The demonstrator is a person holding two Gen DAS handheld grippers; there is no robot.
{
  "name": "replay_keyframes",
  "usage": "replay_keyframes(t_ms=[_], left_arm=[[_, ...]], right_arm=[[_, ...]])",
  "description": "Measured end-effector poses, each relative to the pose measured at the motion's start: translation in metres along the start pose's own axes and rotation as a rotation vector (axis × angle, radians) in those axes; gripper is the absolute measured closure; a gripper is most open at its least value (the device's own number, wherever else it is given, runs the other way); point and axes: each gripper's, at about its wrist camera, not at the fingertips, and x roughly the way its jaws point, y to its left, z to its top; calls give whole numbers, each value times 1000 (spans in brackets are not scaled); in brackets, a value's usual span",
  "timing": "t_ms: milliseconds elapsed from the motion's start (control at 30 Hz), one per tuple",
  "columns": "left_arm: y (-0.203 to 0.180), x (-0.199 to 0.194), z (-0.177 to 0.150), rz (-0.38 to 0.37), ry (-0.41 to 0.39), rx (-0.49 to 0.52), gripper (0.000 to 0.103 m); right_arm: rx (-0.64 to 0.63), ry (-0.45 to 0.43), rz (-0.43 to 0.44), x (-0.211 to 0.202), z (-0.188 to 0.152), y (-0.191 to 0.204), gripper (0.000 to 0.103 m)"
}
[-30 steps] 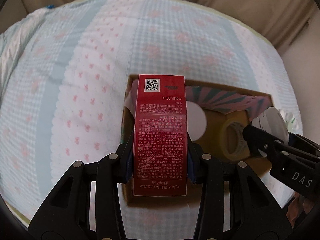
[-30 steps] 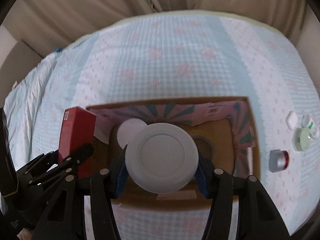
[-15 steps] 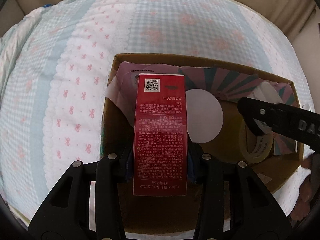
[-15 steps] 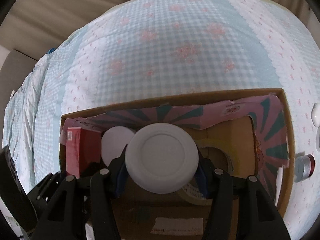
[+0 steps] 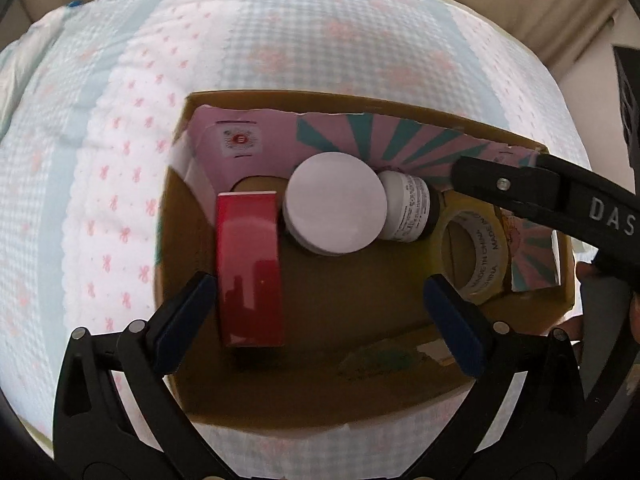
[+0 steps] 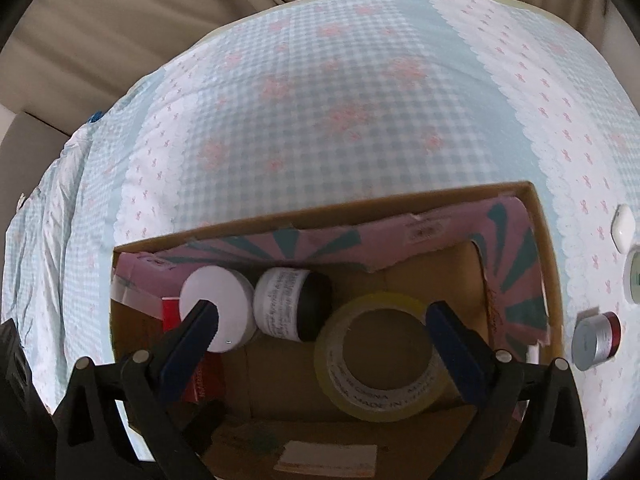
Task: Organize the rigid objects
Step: 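Carry the red box and white cap into the cardboard box and release both, then withdraw both tools from the box toward the remaining items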
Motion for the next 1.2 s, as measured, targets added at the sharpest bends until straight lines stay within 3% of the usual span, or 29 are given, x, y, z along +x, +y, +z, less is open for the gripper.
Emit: replay_keyframes(t_ms=[267, 567, 867, 1067, 1200], left_arm=[[-1, -25, -2, 15, -38, 28, 0], [-8, -96, -10, 26, -108, 72, 0], [-22, -198, -26, 37, -201, 90, 0], [-44, -274, -40, -20, -351, 108, 0], [-70, -307, -47, -10, -414, 146, 0]], right_arm=[[7, -39, -1, -20, -8, -4, 0], [-17, -109, 4, -83, -21, 11, 0], [-57, -220, -67, -205, -61, 27, 0], [-77, -351, -169, -294, -93, 19, 0], [-71, -438, -236, -345, -108, 8, 0]])
